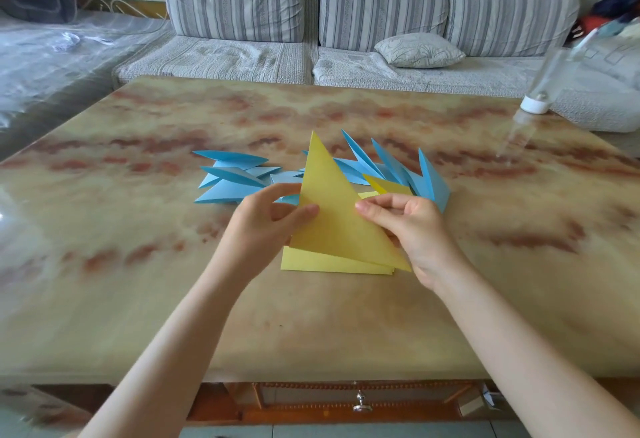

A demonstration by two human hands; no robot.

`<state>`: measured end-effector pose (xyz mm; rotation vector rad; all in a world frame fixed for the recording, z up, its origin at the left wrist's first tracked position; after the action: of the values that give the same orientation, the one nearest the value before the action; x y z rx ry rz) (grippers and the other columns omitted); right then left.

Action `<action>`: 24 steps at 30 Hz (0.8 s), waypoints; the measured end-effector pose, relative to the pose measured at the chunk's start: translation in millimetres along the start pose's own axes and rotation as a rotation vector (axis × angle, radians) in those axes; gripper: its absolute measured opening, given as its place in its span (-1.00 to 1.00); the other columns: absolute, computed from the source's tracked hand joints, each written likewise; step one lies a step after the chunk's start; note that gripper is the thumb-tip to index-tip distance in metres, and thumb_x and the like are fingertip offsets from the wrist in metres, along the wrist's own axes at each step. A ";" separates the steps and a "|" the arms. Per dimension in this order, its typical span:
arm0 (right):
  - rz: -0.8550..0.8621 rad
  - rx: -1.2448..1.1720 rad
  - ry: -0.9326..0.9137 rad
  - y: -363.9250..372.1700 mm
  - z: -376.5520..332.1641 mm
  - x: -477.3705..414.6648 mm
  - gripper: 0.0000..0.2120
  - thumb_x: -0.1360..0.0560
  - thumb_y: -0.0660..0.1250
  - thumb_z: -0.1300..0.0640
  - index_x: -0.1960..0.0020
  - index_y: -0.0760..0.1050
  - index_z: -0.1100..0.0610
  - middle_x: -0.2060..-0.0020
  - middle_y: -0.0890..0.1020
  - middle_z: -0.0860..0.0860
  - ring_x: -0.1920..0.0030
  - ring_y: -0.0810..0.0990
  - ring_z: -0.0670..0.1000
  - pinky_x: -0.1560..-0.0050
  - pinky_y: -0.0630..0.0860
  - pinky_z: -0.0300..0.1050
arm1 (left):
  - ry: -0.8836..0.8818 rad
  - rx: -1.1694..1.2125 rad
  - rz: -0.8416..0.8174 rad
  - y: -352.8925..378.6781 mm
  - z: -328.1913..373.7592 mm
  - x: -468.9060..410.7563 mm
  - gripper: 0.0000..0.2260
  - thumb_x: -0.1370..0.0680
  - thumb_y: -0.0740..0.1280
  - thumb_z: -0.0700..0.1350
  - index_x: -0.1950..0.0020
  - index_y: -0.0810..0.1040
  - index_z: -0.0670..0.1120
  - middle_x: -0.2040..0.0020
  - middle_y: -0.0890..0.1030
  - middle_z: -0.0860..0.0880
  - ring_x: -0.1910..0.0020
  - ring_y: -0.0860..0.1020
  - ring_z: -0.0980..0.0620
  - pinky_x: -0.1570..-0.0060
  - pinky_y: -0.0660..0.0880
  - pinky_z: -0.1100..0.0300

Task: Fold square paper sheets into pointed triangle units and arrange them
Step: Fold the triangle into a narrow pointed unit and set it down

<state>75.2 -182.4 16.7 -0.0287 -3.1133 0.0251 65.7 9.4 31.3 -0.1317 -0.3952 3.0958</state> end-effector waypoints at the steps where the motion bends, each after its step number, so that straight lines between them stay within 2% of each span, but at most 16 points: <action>1: -0.028 0.029 -0.001 3.5 0.8 0.5 -0.95 -0.42 0.47 0.17 0.15 0.63 0.13 0.33 0.69 -0.04 0.32 0.60 -0.12 0.24 0.50 -0.29 | -0.007 0.032 0.017 -1.8 -1.4 -0.4 -0.87 -0.51 0.40 -0.08 0.01 0.56 0.15 0.19 0.71 0.06 0.15 0.66 0.05 0.02 0.57 0.04; 4: -0.131 0.130 -0.115 6.8 -11.0 1.0 -0.89 -0.51 0.37 0.16 0.00 0.64 0.11 0.18 0.71 0.01 0.24 0.63 -0.05 0.17 0.54 -0.18 | -0.050 0.114 0.015 -5.8 -7.6 -3.0 -0.84 -0.53 0.37 -0.18 0.03 0.59 0.09 0.22 0.70 0.09 0.19 0.62 0.09 0.02 0.54 0.05; 6: -0.197 0.165 -0.257 5.0 -28.0 2.8 -0.79 -0.54 0.31 0.29 -0.08 0.61 0.06 0.01 0.69 0.01 0.13 0.64 0.00 0.07 0.58 -0.11 | -0.069 0.122 -0.013 -6.0 -9.1 -3.2 -0.85 -0.54 0.36 -0.18 0.02 0.58 0.08 0.27 0.68 0.14 0.26 0.60 0.19 0.09 0.51 0.20; 8: -0.288 0.182 -0.353 8.4 -39.2 8.1 -0.67 -0.50 0.31 0.41 -0.04 0.63 0.01 -0.09 0.64 -0.07 0.02 0.61 -0.03 -0.06 0.55 -0.12 | -0.108 0.143 -0.071 -1.6 -11.9 -2.1 -0.86 -0.55 0.34 -0.18 0.01 0.58 0.06 0.28 0.67 0.15 0.30 0.59 0.24 0.16 0.52 0.31; 10: -0.351 0.241 -0.392 16.3 -40.6 11.5 -0.61 -0.44 0.38 0.41 0.04 0.67 -0.09 -0.13 0.56 -0.14 -0.07 0.56 -0.09 -0.14 0.53 -0.11 | -0.154 0.209 -0.152 5.9 -15.6 -0.5 -0.87 -0.56 0.32 -0.19 -0.04 0.59 0.01 0.23 0.68 0.12 0.28 0.61 0.21 0.19 0.56 0.34; 13: -0.380 0.295 -0.394 25.5 -35.3 12.0 -0.62 -0.37 0.46 0.36 0.12 0.69 -0.15 -0.12 0.48 -0.12 -0.12 0.51 -0.15 -0.11 0.49 -0.20 | -0.187 0.230 -0.263 16.4 -16.8 3.5 -0.83 -0.57 0.30 -0.18 -0.11 0.60 -0.05 0.16 0.68 0.07 0.24 0.61 0.16 0.18 0.57 0.31; 16: -0.380 0.279 -0.374 27.8 -34.4 12.4 -0.77 -0.34 0.49 0.20 0.17 0.70 -0.14 -0.06 0.49 -0.12 -0.08 0.49 -0.19 -0.13 0.41 -0.28 | -0.227 0.217 -0.284 19.5 -23.0 4.4 -0.76 -0.55 0.32 -0.18 -0.22 0.57 -0.08 0.05 0.68 -0.02 0.19 0.63 0.11 0.13 0.60 0.25; 18: -0.371 0.239 -0.371 26.2 -36.5 13.4 -0.84 -0.33 0.48 0.14 0.18 0.70 -0.11 -0.05 0.48 -0.08 -0.01 0.50 -0.22 -0.12 0.41 -0.31 | -0.240 0.239 -0.283 21.1 -23.3 5.0 -0.72 -0.54 0.33 -0.20 -0.25 0.54 -0.11 0.07 0.67 -0.05 0.23 0.63 0.10 0.17 0.60 0.25; 21: -0.353 0.139 -0.347 25.3 -37.3 13.7 -0.80 -0.32 0.50 0.21 0.26 0.70 -0.10 -0.02 0.46 -0.04 0.01 0.50 -0.27 -0.04 0.45 -0.36 | -0.211 0.338 -0.289 21.8 -14.4 7.0 -0.77 -0.56 0.29 -0.25 -0.21 0.55 -0.14 0.13 0.68 -0.07 0.22 0.66 0.07 0.25 0.59 0.25; 24: -0.279 0.080 -0.270 20.7 -29.2 7.1 -0.91 -0.25 0.47 0.10 0.35 0.67 -0.10 0.09 0.59 -0.19 -0.06 0.54 -0.22 -0.08 0.49 -0.30 | -0.181 0.405 -0.269 20.2 -7.5 7.5 -0.81 -0.56 0.27 -0.27 -0.12 0.57 -0.11 0.07 0.70 -0.13 0.12 0.68 0.00 0.25 0.58 0.24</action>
<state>69.3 -161.2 45.8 0.4466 -3.3468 0.1603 58.8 -8.0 18.4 0.1929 0.2024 2.8524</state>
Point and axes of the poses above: each hand's wrist, its own x-axis away from the middle knuckle, its own y-axis out of the palm, z = x × y, the point moved 10 cm from there along -x, towards the middle knuckle
